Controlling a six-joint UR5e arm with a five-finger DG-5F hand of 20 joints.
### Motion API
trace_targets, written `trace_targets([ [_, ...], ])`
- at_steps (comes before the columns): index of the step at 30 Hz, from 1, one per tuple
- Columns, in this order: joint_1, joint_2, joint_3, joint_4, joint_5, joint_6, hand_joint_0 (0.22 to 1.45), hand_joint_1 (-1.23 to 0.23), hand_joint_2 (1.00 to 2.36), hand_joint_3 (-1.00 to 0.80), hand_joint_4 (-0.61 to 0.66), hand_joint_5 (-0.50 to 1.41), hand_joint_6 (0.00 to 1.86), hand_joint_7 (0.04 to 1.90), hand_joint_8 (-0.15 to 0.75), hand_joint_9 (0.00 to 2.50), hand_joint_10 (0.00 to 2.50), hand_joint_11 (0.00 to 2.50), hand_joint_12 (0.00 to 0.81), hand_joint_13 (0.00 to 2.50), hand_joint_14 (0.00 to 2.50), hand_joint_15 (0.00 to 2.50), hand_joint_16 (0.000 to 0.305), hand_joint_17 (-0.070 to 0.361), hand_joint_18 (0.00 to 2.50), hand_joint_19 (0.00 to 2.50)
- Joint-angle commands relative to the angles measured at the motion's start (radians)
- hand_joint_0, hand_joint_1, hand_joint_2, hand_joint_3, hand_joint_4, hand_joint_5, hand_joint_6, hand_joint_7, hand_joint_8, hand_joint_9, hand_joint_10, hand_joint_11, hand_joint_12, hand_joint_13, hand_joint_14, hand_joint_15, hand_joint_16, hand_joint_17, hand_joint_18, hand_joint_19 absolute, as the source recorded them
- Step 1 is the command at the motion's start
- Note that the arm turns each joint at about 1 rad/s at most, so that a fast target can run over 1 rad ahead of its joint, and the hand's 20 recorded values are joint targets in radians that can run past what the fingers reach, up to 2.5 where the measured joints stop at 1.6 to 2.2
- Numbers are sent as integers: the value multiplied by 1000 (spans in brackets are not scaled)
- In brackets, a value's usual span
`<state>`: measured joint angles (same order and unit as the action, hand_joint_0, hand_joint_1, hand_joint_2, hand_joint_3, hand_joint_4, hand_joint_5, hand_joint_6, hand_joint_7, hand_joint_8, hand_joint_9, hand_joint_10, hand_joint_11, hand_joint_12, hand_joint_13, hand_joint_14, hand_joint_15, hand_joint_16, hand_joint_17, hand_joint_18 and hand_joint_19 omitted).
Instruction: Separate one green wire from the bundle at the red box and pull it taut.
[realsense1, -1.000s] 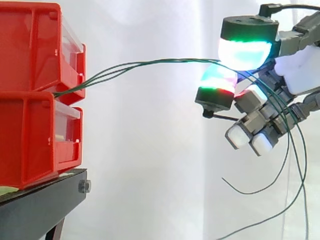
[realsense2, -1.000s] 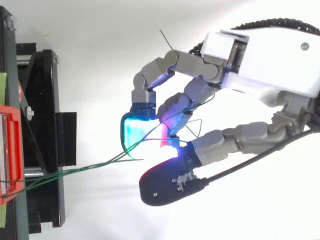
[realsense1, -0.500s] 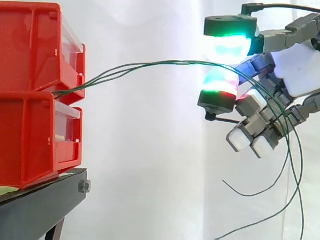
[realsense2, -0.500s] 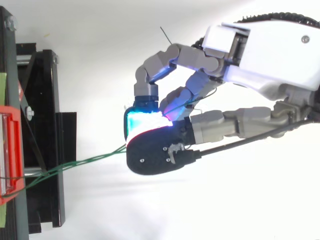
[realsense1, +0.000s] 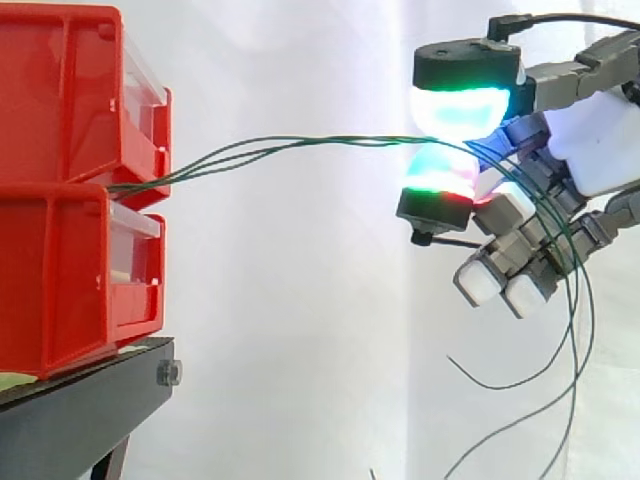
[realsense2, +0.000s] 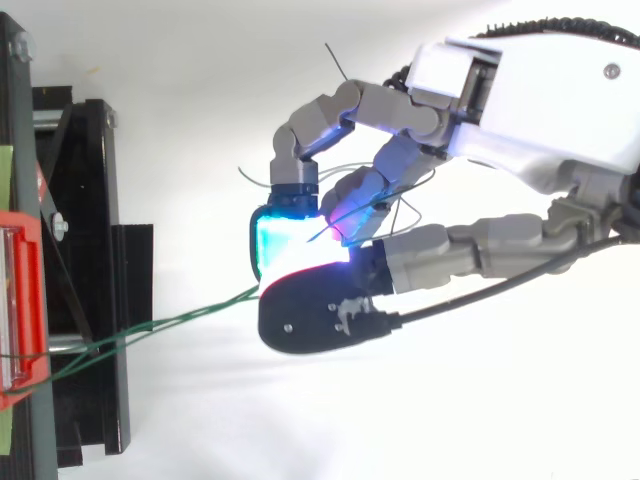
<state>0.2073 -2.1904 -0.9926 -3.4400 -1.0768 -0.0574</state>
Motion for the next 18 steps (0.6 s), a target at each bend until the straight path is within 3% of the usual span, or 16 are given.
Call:
trace_targets([
  [1,-2,0,0,1,0,-2,696,-911,1006,-427,50,-164,909,1031,254,1087,26,827,337,828,22,544,51,114,647,582],
  [7,-2,0,-1,-1,0,-1,591,-833,1000,-500,107,-157,900,1021,247,1112,25,816,338,837,24,548,50,113,649,595],
  [11,-3,0,0,-1,0,-1,504,-586,1000,-500,122,-149,885,1037,274,1145,23,799,375,866,23,543,56,125,683,606],
  [15,-3,0,-1,-1,0,-4,498,-435,1000,-500,130,-151,861,1024,282,1152,21,787,388,870,20,543,57,129,694,621],
  [18,-3,0,-1,1,0,-7,578,-442,1004,-448,119,-151,859,1087,268,1145,25,794,370,858,23,550,53,119,661,635],
])
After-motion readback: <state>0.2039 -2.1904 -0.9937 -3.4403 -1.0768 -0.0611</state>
